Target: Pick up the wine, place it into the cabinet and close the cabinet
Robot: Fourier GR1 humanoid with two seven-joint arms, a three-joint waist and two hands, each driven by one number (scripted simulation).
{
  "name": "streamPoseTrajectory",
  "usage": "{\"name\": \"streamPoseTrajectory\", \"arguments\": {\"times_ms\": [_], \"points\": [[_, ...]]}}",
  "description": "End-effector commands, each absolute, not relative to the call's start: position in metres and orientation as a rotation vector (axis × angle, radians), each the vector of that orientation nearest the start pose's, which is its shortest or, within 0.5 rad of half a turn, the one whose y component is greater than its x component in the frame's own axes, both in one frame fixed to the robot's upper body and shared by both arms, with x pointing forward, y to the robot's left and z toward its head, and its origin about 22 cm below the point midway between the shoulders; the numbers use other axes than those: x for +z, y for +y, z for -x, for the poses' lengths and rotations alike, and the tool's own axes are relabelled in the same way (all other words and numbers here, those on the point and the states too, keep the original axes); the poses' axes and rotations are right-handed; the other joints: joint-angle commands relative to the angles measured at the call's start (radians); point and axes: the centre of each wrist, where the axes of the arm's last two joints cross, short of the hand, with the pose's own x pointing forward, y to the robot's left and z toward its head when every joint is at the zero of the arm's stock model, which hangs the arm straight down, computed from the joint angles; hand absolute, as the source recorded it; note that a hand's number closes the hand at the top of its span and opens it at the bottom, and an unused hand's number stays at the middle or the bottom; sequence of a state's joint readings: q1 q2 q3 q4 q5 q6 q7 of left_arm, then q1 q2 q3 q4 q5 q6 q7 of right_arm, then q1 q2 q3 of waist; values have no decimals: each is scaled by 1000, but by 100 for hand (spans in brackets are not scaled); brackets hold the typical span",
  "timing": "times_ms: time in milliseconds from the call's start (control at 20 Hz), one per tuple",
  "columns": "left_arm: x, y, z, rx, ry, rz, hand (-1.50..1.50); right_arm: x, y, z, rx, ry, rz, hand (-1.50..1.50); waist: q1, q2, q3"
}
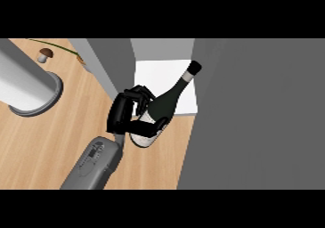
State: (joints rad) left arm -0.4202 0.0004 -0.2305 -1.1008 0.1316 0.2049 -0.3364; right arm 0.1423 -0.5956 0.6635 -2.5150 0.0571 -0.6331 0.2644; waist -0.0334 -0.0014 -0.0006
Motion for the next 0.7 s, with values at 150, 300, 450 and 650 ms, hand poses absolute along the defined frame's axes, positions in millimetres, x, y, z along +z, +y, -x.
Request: {"name": "streamPoseTrajectory", "arguments": {"times_ms": [150, 300, 450, 650], "points": [[9, 121, -358, -123, -1794, 168, 150, 197, -189, -69, 108, -1937, -223, -150, -3, 2, -1], [0, 112, -360, -121, -1777, 183, 150, 199, -190, -67, 128, -1945, -214, -150, -16, 3, -1], [-7, 109, -366, -107, -1773, 177, 150, 194, -189, -80, 130, -1961, -209, -150, -8, 8, -1], [12, 98, -384, -76, -1769, 124, 150, 194, -191, -73, 149, -1921, -242, -150, -27, 8, 0]]}}
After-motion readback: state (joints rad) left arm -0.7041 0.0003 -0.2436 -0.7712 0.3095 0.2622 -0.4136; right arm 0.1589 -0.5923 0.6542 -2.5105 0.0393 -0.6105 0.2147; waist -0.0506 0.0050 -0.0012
